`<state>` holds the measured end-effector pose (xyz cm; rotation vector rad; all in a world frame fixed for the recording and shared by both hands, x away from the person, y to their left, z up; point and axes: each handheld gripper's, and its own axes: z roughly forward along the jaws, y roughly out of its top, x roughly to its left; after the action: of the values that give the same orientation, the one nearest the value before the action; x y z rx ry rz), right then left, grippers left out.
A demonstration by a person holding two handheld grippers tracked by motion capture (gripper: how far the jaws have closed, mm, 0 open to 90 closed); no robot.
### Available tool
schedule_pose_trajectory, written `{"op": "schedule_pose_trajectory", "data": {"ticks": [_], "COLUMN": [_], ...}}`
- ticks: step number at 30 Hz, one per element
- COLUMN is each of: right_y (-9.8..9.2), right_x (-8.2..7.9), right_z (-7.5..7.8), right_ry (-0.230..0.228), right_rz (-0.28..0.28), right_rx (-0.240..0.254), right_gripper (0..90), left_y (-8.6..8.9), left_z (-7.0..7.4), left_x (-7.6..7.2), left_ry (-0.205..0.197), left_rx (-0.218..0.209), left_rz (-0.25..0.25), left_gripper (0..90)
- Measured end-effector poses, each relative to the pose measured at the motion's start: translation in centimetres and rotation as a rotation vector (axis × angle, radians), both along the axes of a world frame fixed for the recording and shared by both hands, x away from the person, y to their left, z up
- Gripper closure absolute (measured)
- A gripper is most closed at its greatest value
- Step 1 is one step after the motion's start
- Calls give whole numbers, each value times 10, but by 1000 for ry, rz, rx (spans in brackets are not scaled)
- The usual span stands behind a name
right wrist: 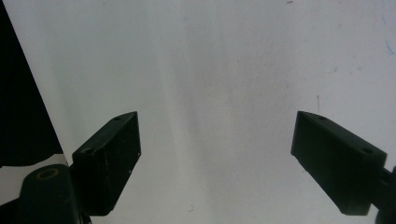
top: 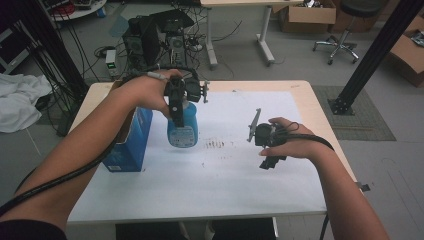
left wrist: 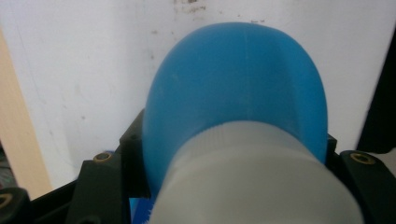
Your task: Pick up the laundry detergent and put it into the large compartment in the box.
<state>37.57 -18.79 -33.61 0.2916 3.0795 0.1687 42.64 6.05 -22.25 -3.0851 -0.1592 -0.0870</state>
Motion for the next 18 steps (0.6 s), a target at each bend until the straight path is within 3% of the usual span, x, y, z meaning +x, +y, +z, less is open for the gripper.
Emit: {"op": "schedule_pose_trajectory", "data": {"ticks": [1,2,4,6,7,13,14,16,18], "right_y": [0,1,2,3,3,5,5,5,5], "right_x": [0,0,0,0,0,0,0,0,0], "right_z": [0,0,0,1,1,1,0,0,1], "right_ry": [0,1,0,2,2,2,2,1,-3], "right_rz": [0,1,3,11,11,25,25,28,34], "right_rx": [0,6,3,2,2,6,9,9,5], "right_gripper": [159,159,159,159,159,159,159,159,159], "left_y": [0,1,2,3,3,7,7,11,13], "left_z": [0,8,10,19,19,37,37,49,56], "left_x": [0,1,1,2,2,1,1,0,-2], "left_ry": [0,16,20,37,37,34,34,35,33], "left_rx": [0,-9,-11,-16,-16,-19,-19,-24,-25], "left_rz": [0,56,70,133,133,256,256,327,341], "left_gripper": [386,386,386,386,386,385,385,385,385]}}
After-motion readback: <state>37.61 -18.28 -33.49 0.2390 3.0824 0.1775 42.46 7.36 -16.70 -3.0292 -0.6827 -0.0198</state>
